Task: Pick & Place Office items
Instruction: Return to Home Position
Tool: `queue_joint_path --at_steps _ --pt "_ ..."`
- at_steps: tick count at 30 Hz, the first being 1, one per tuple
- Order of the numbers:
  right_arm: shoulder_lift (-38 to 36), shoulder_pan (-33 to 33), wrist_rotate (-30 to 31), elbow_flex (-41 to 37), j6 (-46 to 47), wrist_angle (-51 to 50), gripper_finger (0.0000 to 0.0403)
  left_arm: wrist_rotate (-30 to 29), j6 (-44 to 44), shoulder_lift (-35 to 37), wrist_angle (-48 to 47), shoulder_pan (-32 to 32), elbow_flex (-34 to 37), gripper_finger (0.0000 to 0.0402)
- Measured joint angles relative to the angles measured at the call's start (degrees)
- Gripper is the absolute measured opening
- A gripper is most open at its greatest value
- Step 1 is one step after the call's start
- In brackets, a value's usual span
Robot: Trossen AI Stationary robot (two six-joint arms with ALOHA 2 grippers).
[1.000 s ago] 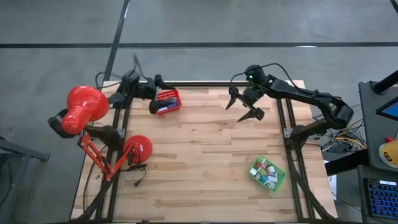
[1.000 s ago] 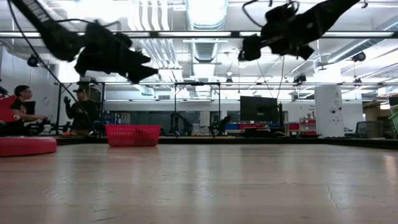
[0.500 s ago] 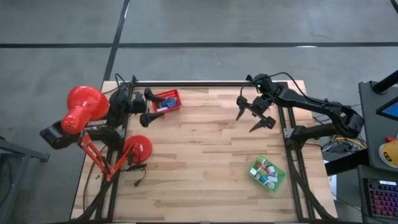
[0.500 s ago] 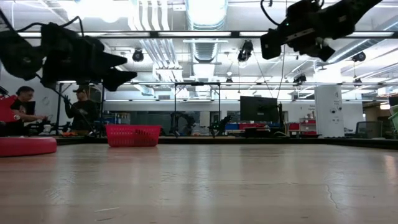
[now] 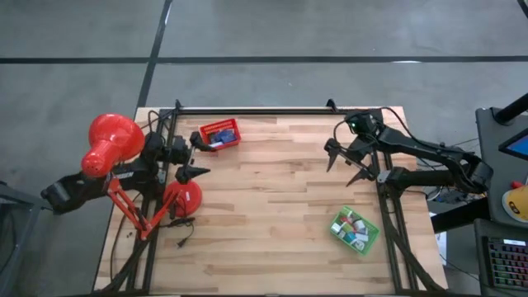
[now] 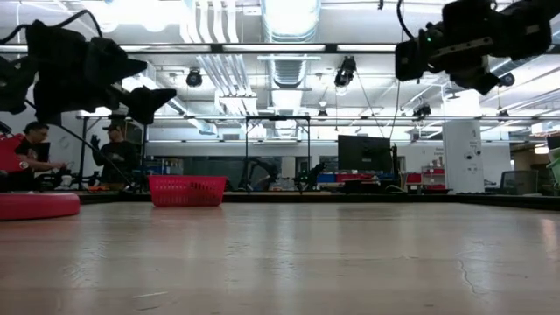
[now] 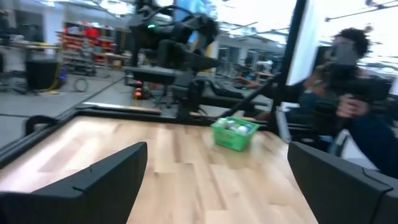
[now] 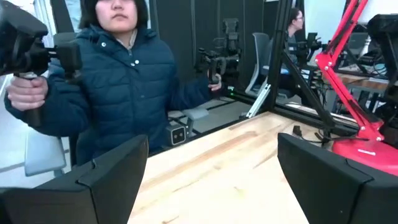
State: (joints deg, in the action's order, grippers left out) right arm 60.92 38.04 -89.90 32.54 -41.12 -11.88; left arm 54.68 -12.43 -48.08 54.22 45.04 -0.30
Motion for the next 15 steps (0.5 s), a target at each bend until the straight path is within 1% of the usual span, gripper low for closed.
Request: queue_joint_path --at_steps 4,7,13,15 --pt "-2.4 2.7 -0.1 -4.6 -3.7 0.2 0.035 0.2 0.2 1.8 -0.4 -3.5 0.0 0.0394" --pt "-4.2 4.7 -0.1 -8.5 -4.3 0.3 0.035 0.2 0.2 3.1 -0.4 -5.6 0.0 0.0394" --pt "-8.5 4.9 -0.1 -14.2 -5.1 0.7 0.035 0.2 0.1 4.5 -0.7 -7.4 0.0 0.0394" --pt "-10.5 4.9 -0.1 -15.5 -5.6 2.6 0.035 0.1 0.0 4.6 -0.7 -7.5 0.0 0.0394"
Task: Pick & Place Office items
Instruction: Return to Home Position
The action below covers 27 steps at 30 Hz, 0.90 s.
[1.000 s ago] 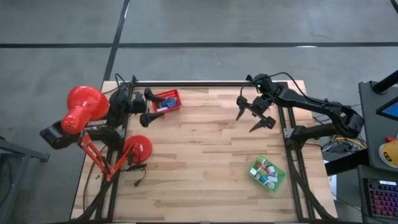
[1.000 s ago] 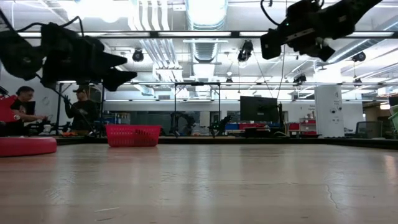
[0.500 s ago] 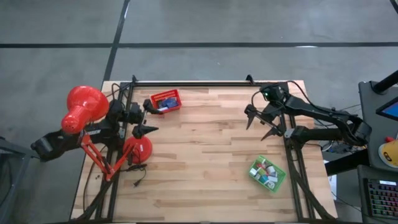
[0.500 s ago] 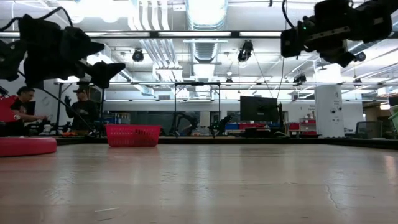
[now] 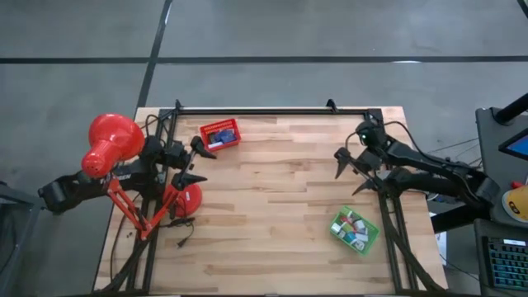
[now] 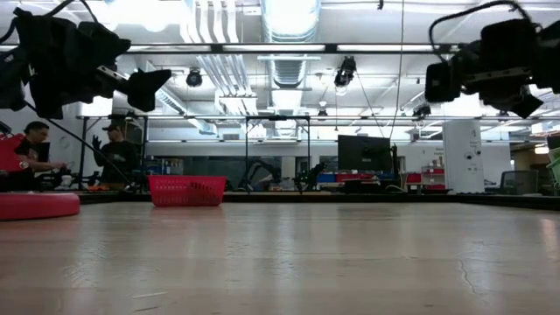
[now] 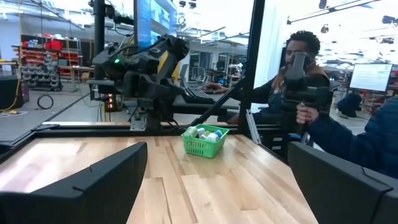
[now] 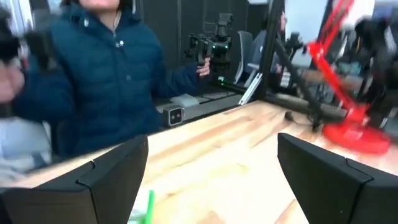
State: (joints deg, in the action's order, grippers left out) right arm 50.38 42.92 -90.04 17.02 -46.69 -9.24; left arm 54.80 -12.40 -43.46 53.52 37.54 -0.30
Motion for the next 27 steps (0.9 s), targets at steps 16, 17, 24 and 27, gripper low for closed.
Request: queue_joint_path --at_steps 16,17,24,27 --pt "0.9 4.7 51.6 -8.2 45.7 60.1 0.035 -2.1 0.8 0.0 0.0 0.0 0.0 0.0394" --pt "1.6 4.2 55.1 -8.3 48.8 63.3 0.035 -2.1 0.9 0.0 0.0 0.0 0.0 0.0394" --pt "5.9 2.0 66.1 -4.2 61.5 72.5 0.035 -4.9 3.2 0.0 0.0 0.0 0.0 0.0394" --pt "7.1 1.9 69.0 -1.2 61.2 70.2 0.035 -6.0 3.2 -0.1 0.0 0.0 0.0 0.0394"
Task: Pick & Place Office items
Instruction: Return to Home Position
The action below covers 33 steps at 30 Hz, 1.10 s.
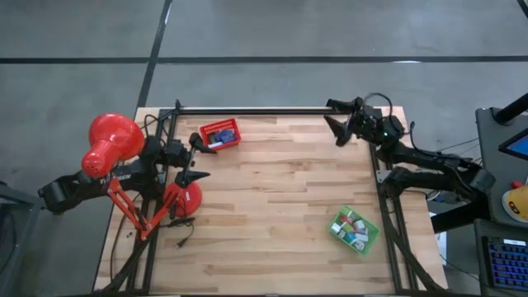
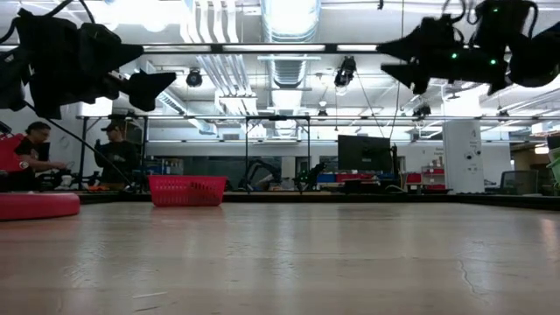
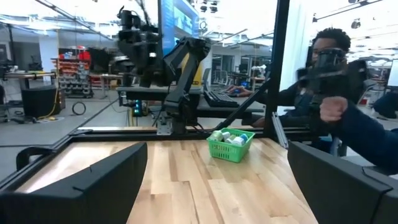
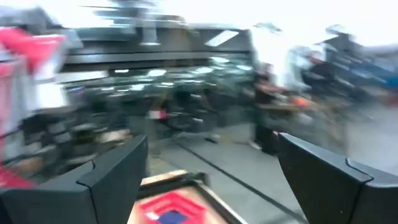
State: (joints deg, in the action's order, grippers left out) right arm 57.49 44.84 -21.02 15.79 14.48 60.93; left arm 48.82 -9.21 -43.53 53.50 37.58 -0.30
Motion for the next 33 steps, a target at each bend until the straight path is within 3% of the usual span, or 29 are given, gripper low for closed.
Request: queue_joint_path --at_steps 2,5,7,12,24,26,29,31,33 --pt "-0.4 -0.5 11.2 0.5 0.1 -8.0 0.035 0.0 0.0 0.0 0.0 0.0 0.0 0.0394" --pt "-1.1 -4.1 37.3 -0.2 -3.0 -23.8 0.035 1.0 -0.4 0.0 0.0 0.0 0.0 0.0394" --pt "-2.2 -8.1 47.6 -2.2 -3.0 -27.7 0.035 2.4 -0.7 0.0 -0.3 0.0 0.0 0.0394" --pt "-4.4 -21.5 51.1 -8.7 -6.9 -20.3 0.035 2.8 -1.2 0.0 -0.9 -0.2 0.0 0.0394" --pt "-11.6 -57.5 83.8 -9.9 -14.4 -19.1 0.035 3.3 0.8 0.1 -0.9 -2.1 0.0 0.0394" --pt "-13.3 -64.1 90.9 -9.7 -17.6 -19.9 0.035 5.1 1.1 0.2 -0.9 -2.1 0.0 0.0394" --pt "-15.6 -73.8 98.8 -10.1 -20.3 -20.6 0.035 13.0 1.0 0.6 -1.0 -2.1 0.0 0.0394" --pt "-17.2 -78.9 100.8 -11.1 -20.6 -20.6 0.035 16.7 1.1 1.0 -1.0 -2.1 0.0 0.0394" --pt "-18.9 -81.8 100.3 -12.9 -20.3 -19.9 0.035 15.5 1.1 1.7 -1.1 -2.1 0.0 0.0394"
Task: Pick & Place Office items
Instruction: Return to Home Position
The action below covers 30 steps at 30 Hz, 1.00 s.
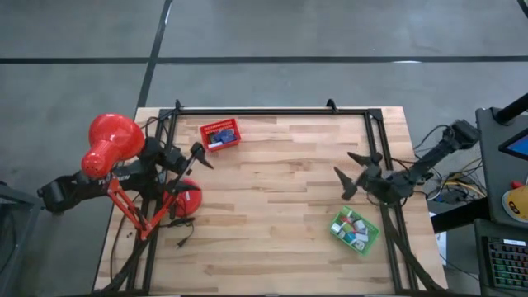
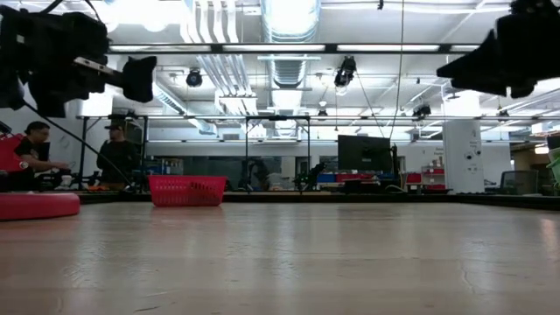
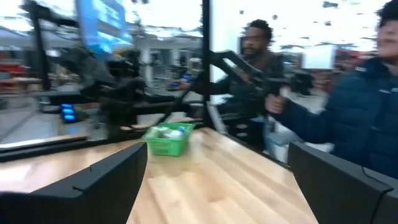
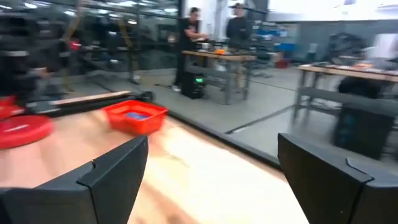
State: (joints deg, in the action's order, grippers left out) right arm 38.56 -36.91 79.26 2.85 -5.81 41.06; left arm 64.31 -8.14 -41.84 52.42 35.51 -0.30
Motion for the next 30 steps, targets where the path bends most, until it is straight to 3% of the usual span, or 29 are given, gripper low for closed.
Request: queue_joint_path --at_steps 3,6,10,12,15,19,26,30 --pt "-2.9 -0.9 -2.7 -2.4 2.2 -2.2 0.035 -4.2 -0.8 0.4 -0.2 0.2 0.0 0.0394" --pt "-5.3 -0.7 -6.0 -2.4 4.0 -4.8 0.035 -4.3 -1.4 0.4 -2.5 0.7 0.0 0.0394" --pt "-8.6 -0.7 -9.7 -2.4 -2.1 -4.3 0.035 -4.1 -1.4 0.4 -5.8 3.2 0.0 0.0394" --pt "-10.8 -0.7 -9.4 -2.4 -4.3 -4.3 0.035 -2.7 -1.5 0.6 -5.8 5.5 0.0 0.0394" --pt "-13.8 -0.9 -9.2 -2.4 -6.6 -5.5 0.035 4.3 -2.9 0.7 -6.1 9.9 0.0 0.0394" --pt "-17.6 -2.5 -5.8 -2.3 -7.8 -7.9 0.035 14.0 -6.0 1.2 -6.2 15.4 0.0 0.0394" --pt "-22.9 -12.1 9.3 -2.3 -9.7 -11.0 0.035 17.5 -4.0 2.3 -6.2 23.4 0.0 0.0394" --pt "-25.4 -19.4 10.6 -2.3 -12.8 -11.1 0.035 20.4 -3.7 2.3 -6.2 27.4 0.0 0.0394"
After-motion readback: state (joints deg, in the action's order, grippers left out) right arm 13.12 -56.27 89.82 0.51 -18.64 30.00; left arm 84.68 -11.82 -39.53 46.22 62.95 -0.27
